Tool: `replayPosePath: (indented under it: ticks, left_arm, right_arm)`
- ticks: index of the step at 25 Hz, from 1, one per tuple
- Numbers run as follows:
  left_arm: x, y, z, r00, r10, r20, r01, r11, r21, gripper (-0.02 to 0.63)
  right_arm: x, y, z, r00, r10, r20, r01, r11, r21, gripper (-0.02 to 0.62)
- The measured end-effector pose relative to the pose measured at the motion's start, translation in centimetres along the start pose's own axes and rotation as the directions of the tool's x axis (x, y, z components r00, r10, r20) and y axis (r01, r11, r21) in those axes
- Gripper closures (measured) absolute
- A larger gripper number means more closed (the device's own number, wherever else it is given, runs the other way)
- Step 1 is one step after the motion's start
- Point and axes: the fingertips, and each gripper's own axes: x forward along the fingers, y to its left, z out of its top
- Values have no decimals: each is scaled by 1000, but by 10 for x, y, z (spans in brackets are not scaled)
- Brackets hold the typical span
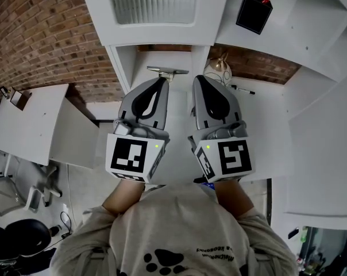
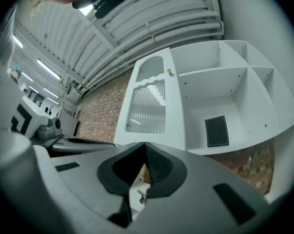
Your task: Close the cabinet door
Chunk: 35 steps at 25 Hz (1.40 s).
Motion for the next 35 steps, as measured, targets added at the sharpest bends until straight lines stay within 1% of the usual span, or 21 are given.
replayPosePath:
  ticks: [4, 9, 12, 15, 19, 23, 26, 35]
  left_arm:
    - [-19, -5, -11, 1000, -1, -17, 0, 1000, -22, 598]
    - [-39, -10, -24, 999, 5, -46, -7, 1000, -26, 598]
    - [-49, -16, -28, 999, -2, -47, 1, 999, -38, 598]
    - [-56, -22, -30, 999, -10, -50, 8, 999, -43, 598]
    - [-64, -30, -31, 999, -19, -49, 17, 999, -40, 598]
    - [-67, -35, -31, 998, -19, -53, 17, 999, -41, 598]
    - [-66, -37, -26, 999, -16, -40, 15, 999, -31, 598]
    - [-62, -48, -27, 1000, 9, -22, -9, 1000, -29, 598]
  right_arm:
    - [-17, 13, -6, 1000, -3, -7, 3, 1000, -28, 577]
    - [-33, 25, -16, 1000, -7, -28, 7, 1000, -5, 577]
    - [-43, 31, -20, 999, -9, -41, 10, 1000, 15, 577]
    - [-50, 36, -23, 998, -15, -54, 16, 1000, 12, 577]
    - [-58, 45, -23, 999, -3, -51, 3, 1000, 15, 577]
    - [-62, 49, -26, 998, 11, -56, -10, 1000, 18, 577]
    - [-64, 49, -24, 999, 16, -50, -15, 1000, 17, 577]
    - [-70, 40, -24, 999, 36, -31, -36, 999, 7, 577]
